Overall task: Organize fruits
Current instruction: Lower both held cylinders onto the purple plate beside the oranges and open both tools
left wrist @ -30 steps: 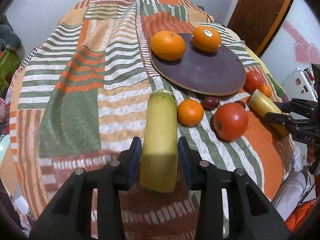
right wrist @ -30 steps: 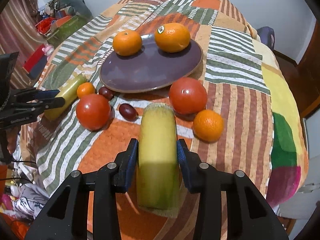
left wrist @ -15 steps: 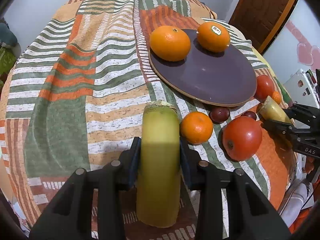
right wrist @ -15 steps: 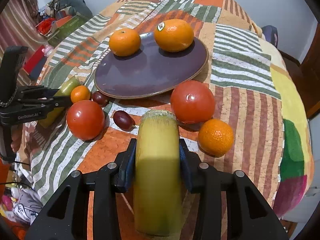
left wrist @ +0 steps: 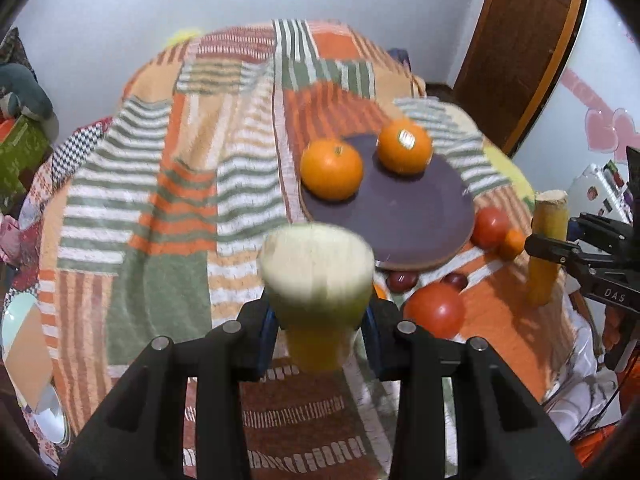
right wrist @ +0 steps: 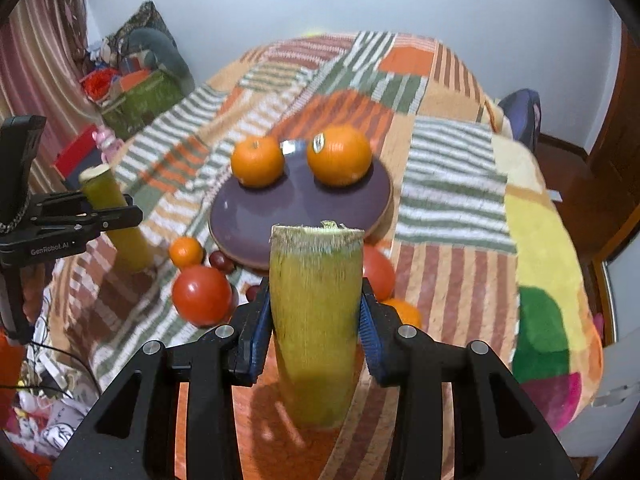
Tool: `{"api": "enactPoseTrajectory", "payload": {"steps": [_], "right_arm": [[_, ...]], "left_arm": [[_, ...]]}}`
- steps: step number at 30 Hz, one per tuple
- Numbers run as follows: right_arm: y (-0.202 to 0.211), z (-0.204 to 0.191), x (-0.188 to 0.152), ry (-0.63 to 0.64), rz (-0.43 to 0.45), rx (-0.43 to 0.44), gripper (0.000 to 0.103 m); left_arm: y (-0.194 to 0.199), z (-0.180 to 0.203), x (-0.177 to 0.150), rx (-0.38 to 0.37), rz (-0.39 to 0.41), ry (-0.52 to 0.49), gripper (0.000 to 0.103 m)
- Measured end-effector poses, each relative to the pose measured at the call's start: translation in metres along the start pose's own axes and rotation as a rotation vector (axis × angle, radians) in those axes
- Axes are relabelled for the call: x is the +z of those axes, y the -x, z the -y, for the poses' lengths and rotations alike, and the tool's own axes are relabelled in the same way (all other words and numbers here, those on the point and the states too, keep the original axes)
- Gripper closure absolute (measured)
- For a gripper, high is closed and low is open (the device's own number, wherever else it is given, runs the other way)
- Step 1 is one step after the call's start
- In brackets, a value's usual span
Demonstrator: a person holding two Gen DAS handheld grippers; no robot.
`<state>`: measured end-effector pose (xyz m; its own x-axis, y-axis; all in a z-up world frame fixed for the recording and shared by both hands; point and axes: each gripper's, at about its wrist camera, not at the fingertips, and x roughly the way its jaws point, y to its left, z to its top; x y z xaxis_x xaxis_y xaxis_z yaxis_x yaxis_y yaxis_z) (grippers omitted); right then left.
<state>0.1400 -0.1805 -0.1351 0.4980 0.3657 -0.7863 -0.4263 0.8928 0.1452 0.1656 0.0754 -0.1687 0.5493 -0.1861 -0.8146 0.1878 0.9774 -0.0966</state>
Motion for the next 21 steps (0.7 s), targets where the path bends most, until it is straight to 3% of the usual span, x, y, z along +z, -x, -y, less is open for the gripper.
{"api": "enactPoseTrajectory", "payload": {"steps": [10, 21], "right_arm": [[0.022, 0.000, 0.026, 0.014, 0.121, 0.003, 0.067], [0.013, 0.004, 0.054, 0.045, 0.171, 0.003, 0.067]], "left_arm": [[0.024, 0.023, 0.025, -0.022, 0.094, -0.014, 0.067], [0.007, 0.048, 0.041, -0.064, 0.081, -0.036, 0.067]]}}
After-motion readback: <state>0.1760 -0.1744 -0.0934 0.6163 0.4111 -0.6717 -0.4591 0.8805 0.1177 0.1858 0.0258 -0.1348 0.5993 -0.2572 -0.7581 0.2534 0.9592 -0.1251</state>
